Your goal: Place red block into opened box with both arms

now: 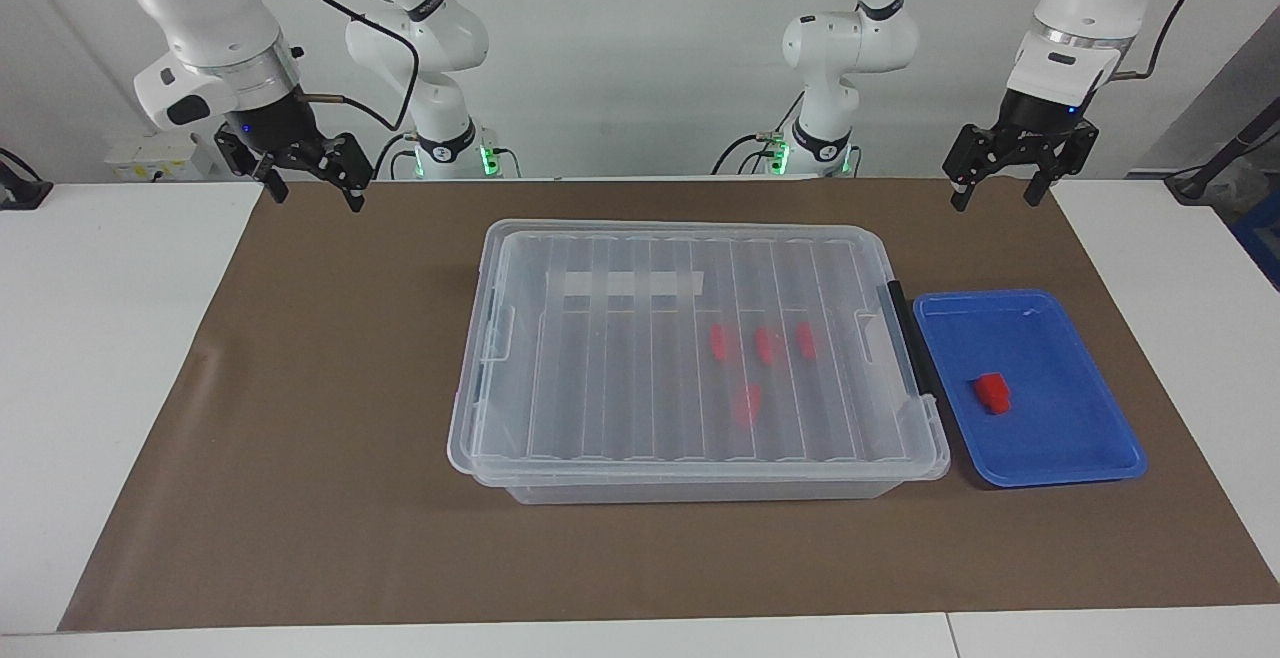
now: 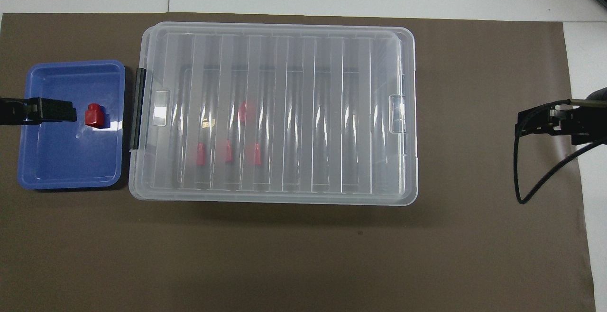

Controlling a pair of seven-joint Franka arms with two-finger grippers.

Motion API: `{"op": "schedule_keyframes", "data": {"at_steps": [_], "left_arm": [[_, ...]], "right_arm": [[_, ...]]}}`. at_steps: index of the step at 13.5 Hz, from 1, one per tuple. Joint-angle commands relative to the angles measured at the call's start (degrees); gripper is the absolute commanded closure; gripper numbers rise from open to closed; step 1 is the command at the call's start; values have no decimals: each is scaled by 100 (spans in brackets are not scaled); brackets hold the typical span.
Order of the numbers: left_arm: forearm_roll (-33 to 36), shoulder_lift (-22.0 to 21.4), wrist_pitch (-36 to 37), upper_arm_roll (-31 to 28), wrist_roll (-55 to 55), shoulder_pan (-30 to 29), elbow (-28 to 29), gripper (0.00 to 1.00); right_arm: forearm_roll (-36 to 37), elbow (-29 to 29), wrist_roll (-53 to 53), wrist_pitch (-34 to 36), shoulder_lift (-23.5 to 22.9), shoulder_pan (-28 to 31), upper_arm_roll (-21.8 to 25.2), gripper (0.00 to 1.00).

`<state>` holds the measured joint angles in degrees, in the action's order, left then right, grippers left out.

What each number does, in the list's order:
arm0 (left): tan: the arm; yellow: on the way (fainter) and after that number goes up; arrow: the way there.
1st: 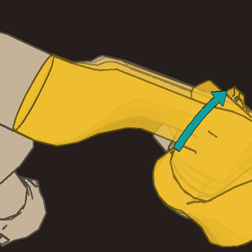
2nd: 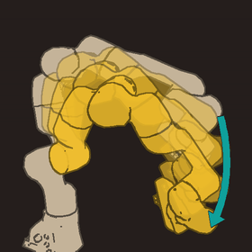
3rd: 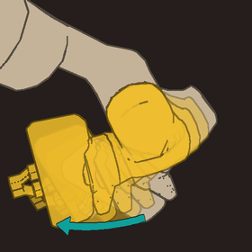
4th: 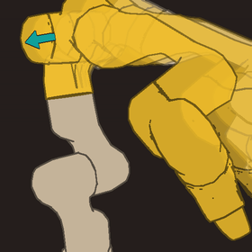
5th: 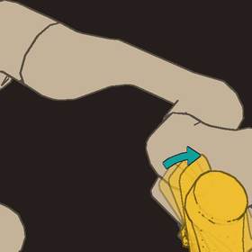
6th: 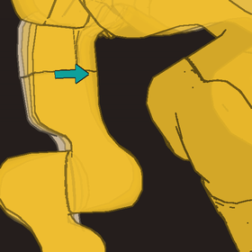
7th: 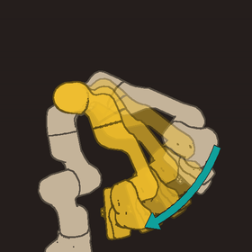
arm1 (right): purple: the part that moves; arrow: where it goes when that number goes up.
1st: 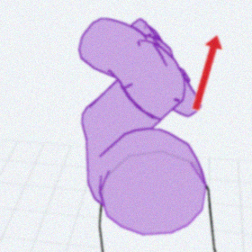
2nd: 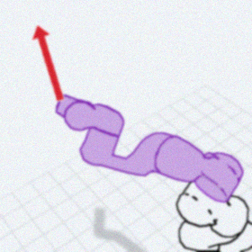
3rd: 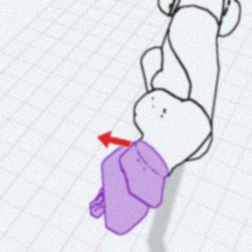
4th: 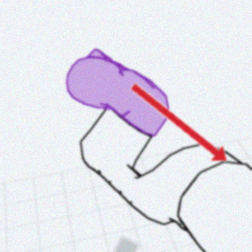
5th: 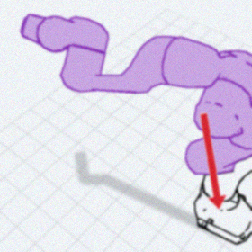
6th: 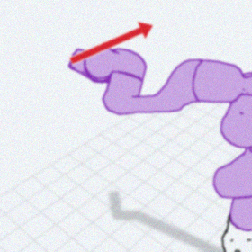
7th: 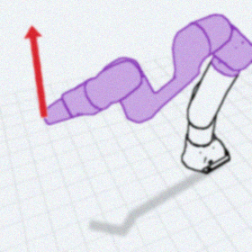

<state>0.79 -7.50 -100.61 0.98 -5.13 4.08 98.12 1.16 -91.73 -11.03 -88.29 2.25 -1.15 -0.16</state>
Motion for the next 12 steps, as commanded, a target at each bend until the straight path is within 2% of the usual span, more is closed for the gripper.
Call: {"op": "schedule_keyframes", "data": {"at_steps": [1, 7, 12], "left_arm": [[-88, -155, 24, 25, -32, -48, 137, 0], [-88, -155, -3, 16, -32, -48, 146, 0], [-88, -155, -3, 16, -32, -48, 146, 0]], "right_arm": [[7, -29, 84, 13, 12, 44, -28, 0], [25, -47, 75, -31, 3, 44, -19, 0], [25, -345, 40, -557, -5, 62, -168, 1]]}}
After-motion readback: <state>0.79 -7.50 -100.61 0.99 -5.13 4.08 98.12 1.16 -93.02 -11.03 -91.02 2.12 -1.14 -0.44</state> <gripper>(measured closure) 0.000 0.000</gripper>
